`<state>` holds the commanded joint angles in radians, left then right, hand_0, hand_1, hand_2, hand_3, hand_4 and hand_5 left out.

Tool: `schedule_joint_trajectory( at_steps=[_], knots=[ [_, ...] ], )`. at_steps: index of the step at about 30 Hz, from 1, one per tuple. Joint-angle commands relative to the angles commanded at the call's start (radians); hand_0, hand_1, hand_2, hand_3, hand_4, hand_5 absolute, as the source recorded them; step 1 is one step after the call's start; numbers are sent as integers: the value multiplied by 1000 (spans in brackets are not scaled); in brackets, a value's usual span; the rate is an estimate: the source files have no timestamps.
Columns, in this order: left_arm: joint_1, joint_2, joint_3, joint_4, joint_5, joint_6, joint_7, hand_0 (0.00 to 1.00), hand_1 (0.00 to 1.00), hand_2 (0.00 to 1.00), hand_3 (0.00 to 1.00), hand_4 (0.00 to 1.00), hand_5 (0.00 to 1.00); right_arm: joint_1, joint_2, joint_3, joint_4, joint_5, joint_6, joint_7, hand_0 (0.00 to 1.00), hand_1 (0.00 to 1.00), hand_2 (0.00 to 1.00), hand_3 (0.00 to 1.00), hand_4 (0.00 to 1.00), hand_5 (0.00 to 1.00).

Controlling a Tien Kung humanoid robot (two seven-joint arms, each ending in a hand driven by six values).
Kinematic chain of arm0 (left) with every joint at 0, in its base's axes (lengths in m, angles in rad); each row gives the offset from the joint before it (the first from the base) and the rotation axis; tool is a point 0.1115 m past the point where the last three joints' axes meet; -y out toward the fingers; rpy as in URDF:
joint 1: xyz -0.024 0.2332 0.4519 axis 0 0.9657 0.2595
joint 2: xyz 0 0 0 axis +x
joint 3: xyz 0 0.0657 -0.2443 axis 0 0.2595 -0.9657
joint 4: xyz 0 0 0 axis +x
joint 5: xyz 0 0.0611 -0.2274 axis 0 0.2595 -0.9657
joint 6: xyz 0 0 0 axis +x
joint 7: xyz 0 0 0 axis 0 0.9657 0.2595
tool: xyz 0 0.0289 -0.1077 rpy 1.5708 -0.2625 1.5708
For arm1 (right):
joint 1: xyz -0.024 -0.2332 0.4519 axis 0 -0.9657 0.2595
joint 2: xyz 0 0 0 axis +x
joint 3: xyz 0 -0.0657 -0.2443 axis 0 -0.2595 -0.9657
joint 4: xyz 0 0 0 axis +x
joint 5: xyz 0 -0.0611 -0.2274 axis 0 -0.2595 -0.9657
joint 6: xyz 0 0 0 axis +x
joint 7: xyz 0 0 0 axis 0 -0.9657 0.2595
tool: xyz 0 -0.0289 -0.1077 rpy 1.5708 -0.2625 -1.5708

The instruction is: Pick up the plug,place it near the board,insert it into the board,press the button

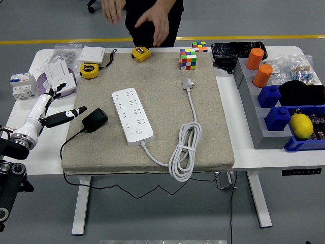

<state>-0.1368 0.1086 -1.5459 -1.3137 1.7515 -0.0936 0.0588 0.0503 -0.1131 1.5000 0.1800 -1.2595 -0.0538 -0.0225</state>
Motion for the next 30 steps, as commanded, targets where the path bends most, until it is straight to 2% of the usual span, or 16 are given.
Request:
schedule_joint_trajectory(
  at_steps=[5, 11, 12, 17, 18, 27, 30],
  knots=[
    [-15, 1, 46, 28, -3, 5, -4, 998, 998, 998, 971, 998, 391, 1, 0, 0, 0, 0, 0, 1, 899, 821, 773, 788, 998, 895],
    [-55, 14, 125, 71, -22, 34, -21, 998, 998, 998, 952, 998, 385, 2, 0, -2, 0, 0, 1, 0, 900, 821, 773, 788, 998, 895],
    [-60, 16, 132, 77, -19, 39, -24, 998, 998, 983, 921, 998, 379, 2, 0, -3, 0, 0, 1, 0, 898, 821, 773, 788, 998, 895],
    [-84, 23, 169, 116, 13, 76, -51, 998, 998, 983, 921, 998, 379, 2, -3, -3, 0, -2, 1, -1, 898, 821, 773, 788, 998, 895],
    [-85, 23, 173, 118, 26, 81, -56, 998, 998, 917, 878, 998, 365, 1, -3, -4, 0, -3, 1, -2, 900, 821, 772, 788, 998, 894],
    [-91, 30, 221, 140, 81, 87, -65, 984, 990, 896, 868, 998, 355, -2, -6, -7, 0, -4, 2, -4, 899, 821, 772, 788, 998, 895],
    [-103, 33, 240, 163, 96, 99, -75, 976, 983, 902, 870, 998, 352, -2, -6, -9, 0, -3, 3, -3, 899, 821, 771, 787, 998, 894]
  ],
)
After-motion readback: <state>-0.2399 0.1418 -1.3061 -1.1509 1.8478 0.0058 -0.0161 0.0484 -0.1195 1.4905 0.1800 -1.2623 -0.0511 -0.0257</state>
